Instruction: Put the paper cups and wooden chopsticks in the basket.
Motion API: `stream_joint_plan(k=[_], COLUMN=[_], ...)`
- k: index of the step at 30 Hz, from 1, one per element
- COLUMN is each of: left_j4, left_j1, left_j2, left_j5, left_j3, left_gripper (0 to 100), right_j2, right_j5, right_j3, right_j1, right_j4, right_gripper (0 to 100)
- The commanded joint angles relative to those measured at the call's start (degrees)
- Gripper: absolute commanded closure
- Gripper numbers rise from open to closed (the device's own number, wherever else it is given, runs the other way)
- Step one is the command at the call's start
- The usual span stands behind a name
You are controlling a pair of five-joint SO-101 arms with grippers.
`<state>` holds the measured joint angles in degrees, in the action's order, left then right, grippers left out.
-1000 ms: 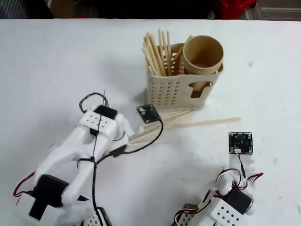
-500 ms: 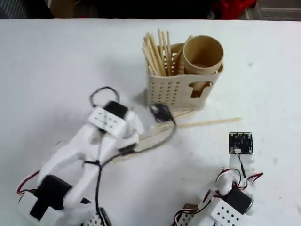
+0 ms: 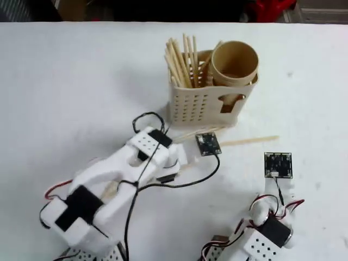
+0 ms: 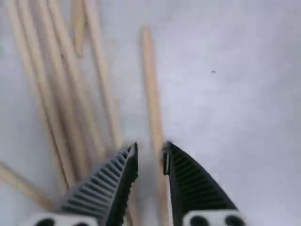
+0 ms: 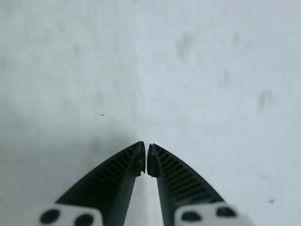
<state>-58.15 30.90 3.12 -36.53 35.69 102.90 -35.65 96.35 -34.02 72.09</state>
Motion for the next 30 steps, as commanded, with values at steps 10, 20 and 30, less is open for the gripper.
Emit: stream_joint_plan(k=[10, 20, 30], left_j4=[-1.2, -15.6, -20.0], left_j1=[-0.2, 0.1, 0.0], left_j2=[3.6, -14.8, -38.9], left_j5=[0.4, 0.9, 8.3], left_j3=[-2.9, -9.8, -22.0], left_gripper=[97, 98, 98], right_j2=[0.0, 0.0, 0.0], right_j5=[0.0, 0.0, 0.0], right_j3=[0.5, 0.5, 0.5], right_j1=[-0.5, -0.5, -0.5], right_j4=[-0.7, -0.7, -0.7], right_gripper=[97.4, 97.4, 97.4])
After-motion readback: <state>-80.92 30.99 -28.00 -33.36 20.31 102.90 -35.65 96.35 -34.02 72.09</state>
